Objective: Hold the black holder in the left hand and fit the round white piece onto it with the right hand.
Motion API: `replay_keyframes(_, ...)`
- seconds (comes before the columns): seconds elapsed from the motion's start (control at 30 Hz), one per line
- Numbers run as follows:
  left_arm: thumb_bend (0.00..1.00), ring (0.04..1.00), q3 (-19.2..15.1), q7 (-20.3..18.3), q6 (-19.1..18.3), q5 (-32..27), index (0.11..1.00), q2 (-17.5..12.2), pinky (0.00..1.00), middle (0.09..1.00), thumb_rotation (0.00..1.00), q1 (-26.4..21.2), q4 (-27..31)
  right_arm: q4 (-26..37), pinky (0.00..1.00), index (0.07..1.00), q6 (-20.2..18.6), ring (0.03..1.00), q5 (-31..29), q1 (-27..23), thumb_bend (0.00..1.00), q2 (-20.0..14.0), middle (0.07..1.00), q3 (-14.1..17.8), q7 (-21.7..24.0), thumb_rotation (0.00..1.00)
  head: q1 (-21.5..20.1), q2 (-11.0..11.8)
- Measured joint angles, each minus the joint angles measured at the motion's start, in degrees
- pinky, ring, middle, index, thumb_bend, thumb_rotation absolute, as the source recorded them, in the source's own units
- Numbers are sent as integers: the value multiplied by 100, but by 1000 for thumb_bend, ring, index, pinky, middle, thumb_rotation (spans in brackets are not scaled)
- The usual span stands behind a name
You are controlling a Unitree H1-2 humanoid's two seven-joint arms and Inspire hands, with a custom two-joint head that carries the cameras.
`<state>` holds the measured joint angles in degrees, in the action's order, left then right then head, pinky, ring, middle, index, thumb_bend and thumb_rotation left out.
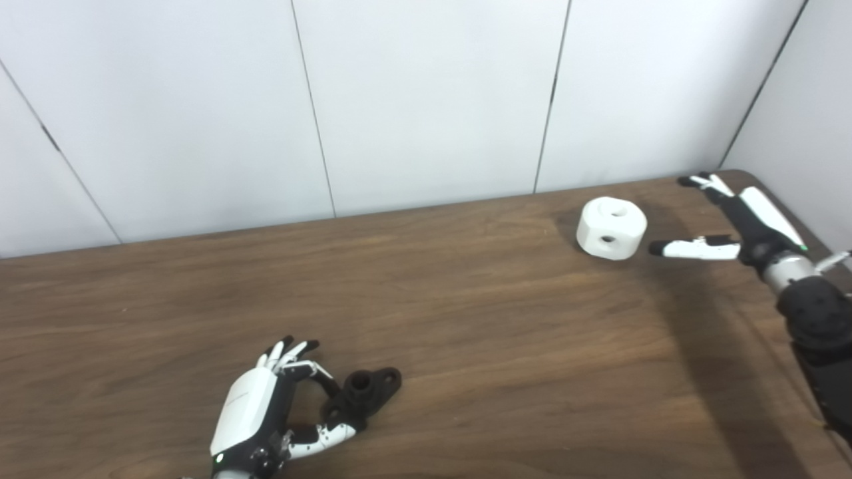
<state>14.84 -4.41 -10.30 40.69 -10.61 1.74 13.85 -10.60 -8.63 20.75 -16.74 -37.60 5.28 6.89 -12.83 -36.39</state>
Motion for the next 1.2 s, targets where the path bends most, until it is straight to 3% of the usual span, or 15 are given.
replay_keyframes(0.43,520,1000,-83,134,248,-68,481,-3,1000,891,42,-1,-203,-146,924,855,-2,1000,305,-184,1000,110,1000,-446,-15,593,-282,150)
replay_keyframes(0.6,520,1000,-117,149,331,-78,481,-10,1000,892,42,-1,-243,-51,925,850,-70,1000,483,-184,1000,114,1000,-499,-15,604,-422,202)
replay_keyframes(0.8,520,1000,-179,122,401,-119,482,-23,1000,897,41,-2,-274,211,938,876,-445,1000,540,-184,1000,259,1000,-511,4,598,-659,352)
replay_keyframes(1.2,519,1000,-243,109,462,-219,482,-55,1000,886,39,-21,-331,261,977,908,-461,1000,548,-186,1000,376,1000,-559,4,582,-792,431)
